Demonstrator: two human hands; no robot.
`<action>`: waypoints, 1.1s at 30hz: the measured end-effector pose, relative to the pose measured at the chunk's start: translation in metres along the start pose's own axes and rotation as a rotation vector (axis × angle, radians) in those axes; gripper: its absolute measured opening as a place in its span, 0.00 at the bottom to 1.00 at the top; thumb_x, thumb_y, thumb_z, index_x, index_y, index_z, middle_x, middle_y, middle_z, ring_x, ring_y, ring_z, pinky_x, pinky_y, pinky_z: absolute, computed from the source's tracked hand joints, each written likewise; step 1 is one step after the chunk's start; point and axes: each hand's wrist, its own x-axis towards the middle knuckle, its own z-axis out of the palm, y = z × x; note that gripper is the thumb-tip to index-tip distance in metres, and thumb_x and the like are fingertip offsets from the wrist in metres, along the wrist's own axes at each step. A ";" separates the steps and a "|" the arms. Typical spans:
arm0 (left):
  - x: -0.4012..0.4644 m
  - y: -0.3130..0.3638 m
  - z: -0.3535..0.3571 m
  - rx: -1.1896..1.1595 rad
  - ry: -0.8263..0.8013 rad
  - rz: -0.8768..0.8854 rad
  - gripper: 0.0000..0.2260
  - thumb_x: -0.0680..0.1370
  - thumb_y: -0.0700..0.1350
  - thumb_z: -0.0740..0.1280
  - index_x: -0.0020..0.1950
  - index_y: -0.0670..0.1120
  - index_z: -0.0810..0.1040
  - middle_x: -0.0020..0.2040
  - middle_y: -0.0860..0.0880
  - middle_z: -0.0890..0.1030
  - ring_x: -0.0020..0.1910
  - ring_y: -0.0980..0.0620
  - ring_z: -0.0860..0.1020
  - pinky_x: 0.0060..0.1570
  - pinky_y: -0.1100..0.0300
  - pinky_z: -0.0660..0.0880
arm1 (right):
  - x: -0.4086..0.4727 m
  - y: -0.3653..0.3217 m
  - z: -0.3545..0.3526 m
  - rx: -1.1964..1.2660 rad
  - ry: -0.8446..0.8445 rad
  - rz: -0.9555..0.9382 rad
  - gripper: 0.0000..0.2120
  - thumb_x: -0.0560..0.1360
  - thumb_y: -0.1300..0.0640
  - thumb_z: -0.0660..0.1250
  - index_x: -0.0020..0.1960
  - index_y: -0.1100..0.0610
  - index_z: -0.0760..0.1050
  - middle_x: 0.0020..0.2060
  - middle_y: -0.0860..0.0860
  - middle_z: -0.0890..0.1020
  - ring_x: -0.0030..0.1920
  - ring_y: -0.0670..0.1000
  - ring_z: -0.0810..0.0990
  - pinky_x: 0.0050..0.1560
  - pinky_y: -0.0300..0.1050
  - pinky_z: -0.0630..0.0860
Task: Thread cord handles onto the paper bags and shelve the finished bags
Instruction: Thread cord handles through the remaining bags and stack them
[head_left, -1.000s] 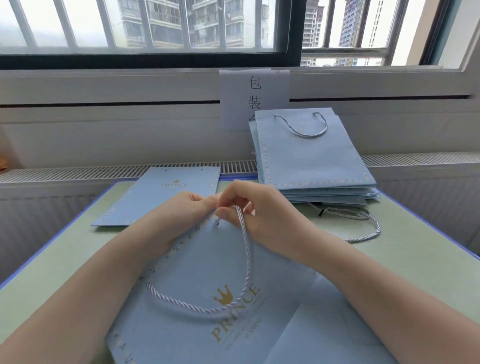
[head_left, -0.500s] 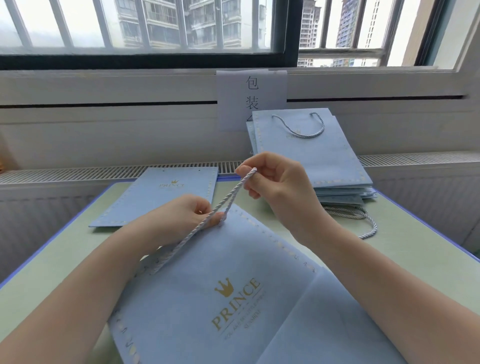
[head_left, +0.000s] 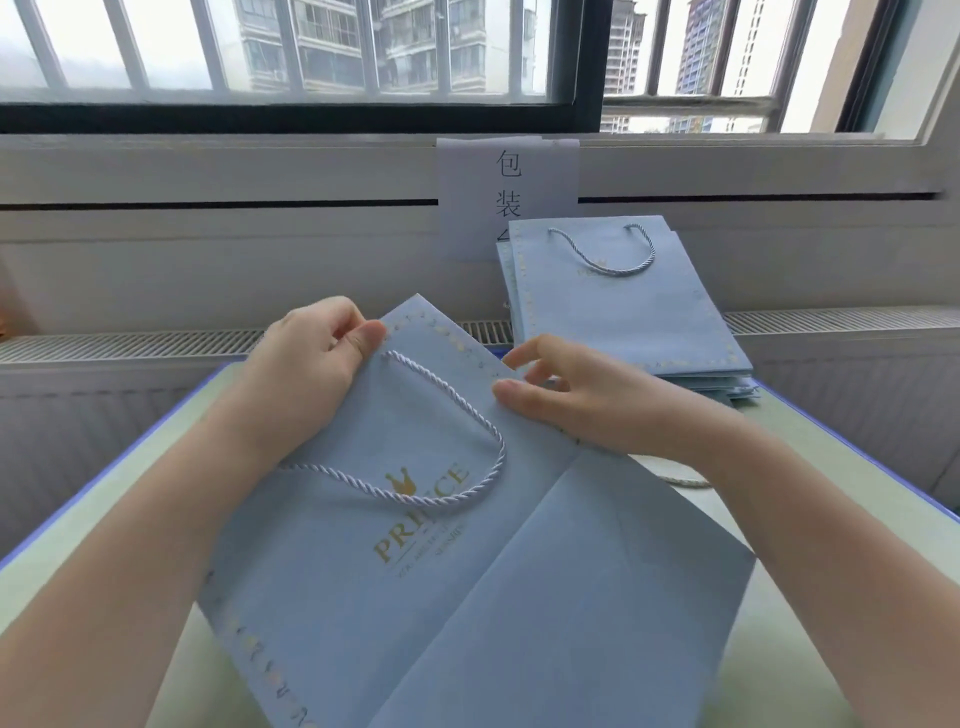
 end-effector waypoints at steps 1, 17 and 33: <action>0.000 -0.002 0.001 0.034 0.070 0.010 0.13 0.80 0.47 0.61 0.40 0.41 0.73 0.30 0.50 0.72 0.32 0.50 0.69 0.33 0.56 0.64 | -0.001 -0.001 -0.001 0.105 -0.061 0.010 0.16 0.76 0.45 0.63 0.59 0.53 0.73 0.50 0.45 0.81 0.47 0.46 0.81 0.48 0.42 0.77; -0.023 -0.003 0.047 0.286 -0.177 0.627 0.47 0.66 0.77 0.50 0.76 0.48 0.59 0.76 0.46 0.57 0.74 0.52 0.52 0.73 0.58 0.49 | 0.017 0.013 -0.021 0.614 0.987 -0.088 0.04 0.81 0.57 0.57 0.48 0.55 0.68 0.38 0.50 0.73 0.34 0.46 0.69 0.37 0.39 0.68; -0.019 0.001 0.042 0.214 0.457 0.469 0.17 0.78 0.39 0.56 0.66 0.38 0.70 0.55 0.44 0.79 0.48 0.46 0.76 0.39 0.59 0.74 | 0.001 -0.016 0.030 0.851 -0.184 -0.009 0.15 0.80 0.49 0.57 0.53 0.59 0.76 0.44 0.54 0.82 0.41 0.50 0.80 0.41 0.43 0.76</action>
